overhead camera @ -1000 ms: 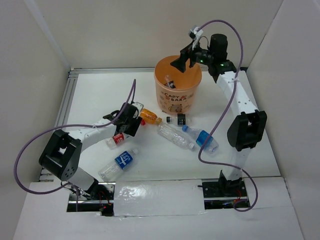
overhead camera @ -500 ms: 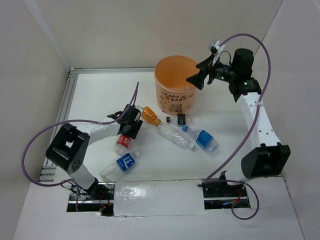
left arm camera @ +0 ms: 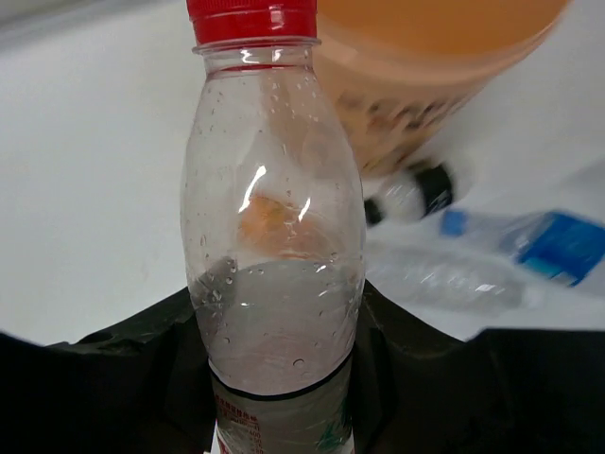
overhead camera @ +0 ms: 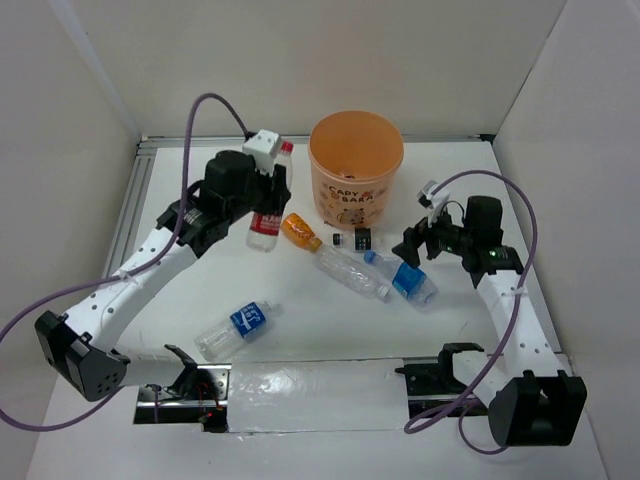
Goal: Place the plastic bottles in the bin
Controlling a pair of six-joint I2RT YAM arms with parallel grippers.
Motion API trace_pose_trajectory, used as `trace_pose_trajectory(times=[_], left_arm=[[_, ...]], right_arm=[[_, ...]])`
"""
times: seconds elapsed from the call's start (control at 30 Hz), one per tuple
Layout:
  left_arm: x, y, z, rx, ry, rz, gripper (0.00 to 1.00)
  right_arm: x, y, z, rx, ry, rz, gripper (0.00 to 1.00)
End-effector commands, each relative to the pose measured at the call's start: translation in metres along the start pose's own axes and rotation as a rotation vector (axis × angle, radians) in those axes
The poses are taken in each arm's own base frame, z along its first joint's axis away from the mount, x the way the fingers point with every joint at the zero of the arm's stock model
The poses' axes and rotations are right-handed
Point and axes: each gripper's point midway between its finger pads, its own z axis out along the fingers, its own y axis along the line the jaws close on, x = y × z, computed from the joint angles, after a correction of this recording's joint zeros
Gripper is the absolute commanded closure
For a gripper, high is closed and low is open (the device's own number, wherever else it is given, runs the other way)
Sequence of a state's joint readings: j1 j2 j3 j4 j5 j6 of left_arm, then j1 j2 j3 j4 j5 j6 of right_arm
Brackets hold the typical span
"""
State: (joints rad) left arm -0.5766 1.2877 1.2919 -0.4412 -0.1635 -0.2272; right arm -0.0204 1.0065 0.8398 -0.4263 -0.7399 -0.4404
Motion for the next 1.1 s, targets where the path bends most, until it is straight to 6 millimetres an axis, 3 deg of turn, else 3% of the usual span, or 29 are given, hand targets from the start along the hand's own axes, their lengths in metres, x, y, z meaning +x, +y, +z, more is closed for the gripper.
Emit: trace_pose_trajectory(times=[0.0,0.07,0.1,0.13,0.17,0.2,0.23,0.27,0.3,0.33,0.4,0.5,0.67,0.73,0.83,0.87,0.9,0.93,0.97,1.0,1.07], left_arm=[[-0.060,-0.043,-0.003,0.167,-0.148,-0.043,0.82],[-0.114,-0.061,-0.006,0.246,-0.303,-0.072,0.82],[-0.122,-0.067,0.009,0.263,-0.319,-0.071,0.82],[-0.136,-0.077,0.012,0.293,-0.359,-0.080,0.81],[-0.170,-0.083,0.007,0.315,-0.468,-0.095,0.79],[-0.182,-0.088,0.012,0.322,-0.504,-0.098,0.77],[-0.183,-0.091,0.033,0.314,-0.508,-0.112,0.77],[-0.211,-0.092,0.028,0.322,-0.600,-0.144,0.76],[-0.220,-0.093,0.032,0.321,-0.628,-0.165,0.76],[-0.219,-0.094,0.051,0.312,-0.626,-0.202,0.75],[-0.239,-0.097,0.053,0.326,-0.681,-0.240,0.73],[-0.248,-0.095,0.078,0.291,-0.694,-0.299,0.70],[-0.240,-0.091,0.110,0.248,-0.668,-0.380,0.66],[-0.239,-0.086,0.123,0.210,-0.670,-0.393,0.56],[-0.242,-0.084,0.135,0.150,-0.664,-0.377,0.51],[-0.228,-0.082,0.156,0.119,-0.624,-0.353,0.44],[-0.224,-0.082,0.162,0.108,-0.600,-0.339,0.35],[-0.217,-0.082,0.169,0.101,-0.577,-0.334,0.17],[-0.210,-0.080,0.176,0.082,-0.559,-0.318,0.09],[-0.207,-0.079,0.177,0.077,-0.551,-0.305,0.03],[-0.203,-0.077,0.176,0.068,-0.536,-0.286,0.00]], right_arm=[[0.027,-0.005,-0.008,0.067,0.060,-0.017,0.00],[0.036,-0.009,-0.010,0.095,0.078,-0.004,0.00],[0.044,-0.009,-0.012,0.098,0.095,0.017,0.00],[0.052,-0.007,-0.010,0.088,0.115,0.036,0.00],[0.054,-0.012,-0.012,0.109,0.121,0.031,0.00],[0.055,-0.014,-0.013,0.119,0.126,0.030,0.00],[0.060,-0.015,-0.013,0.124,0.134,0.043,0.00],[0.065,-0.015,-0.013,0.132,0.146,0.049,0.00],[0.063,-0.015,-0.015,0.136,0.139,0.042,0.00],[0.067,-0.016,-0.015,0.140,0.150,0.039,0.00],[0.067,-0.019,-0.017,0.159,0.148,0.037,0.00],[0.070,-0.019,-0.019,0.166,0.154,0.014,0.00],[0.076,-0.020,-0.020,0.163,0.171,-0.004,0.00],[0.082,-0.018,-0.017,0.141,0.188,0.005,0.00],[0.089,-0.018,-0.013,0.118,0.209,0.021,0.00],[0.093,-0.019,-0.011,0.110,0.222,0.034,0.00],[0.095,-0.019,-0.010,0.107,0.228,0.040,0.00],[0.093,-0.019,-0.009,0.103,0.217,0.034,0.00],[0.099,-0.019,-0.006,0.091,0.236,0.043,0.00],[0.098,-0.017,-0.004,0.082,0.236,0.038,0.00],[0.103,-0.015,0.000,0.063,0.253,0.049,0.00]])
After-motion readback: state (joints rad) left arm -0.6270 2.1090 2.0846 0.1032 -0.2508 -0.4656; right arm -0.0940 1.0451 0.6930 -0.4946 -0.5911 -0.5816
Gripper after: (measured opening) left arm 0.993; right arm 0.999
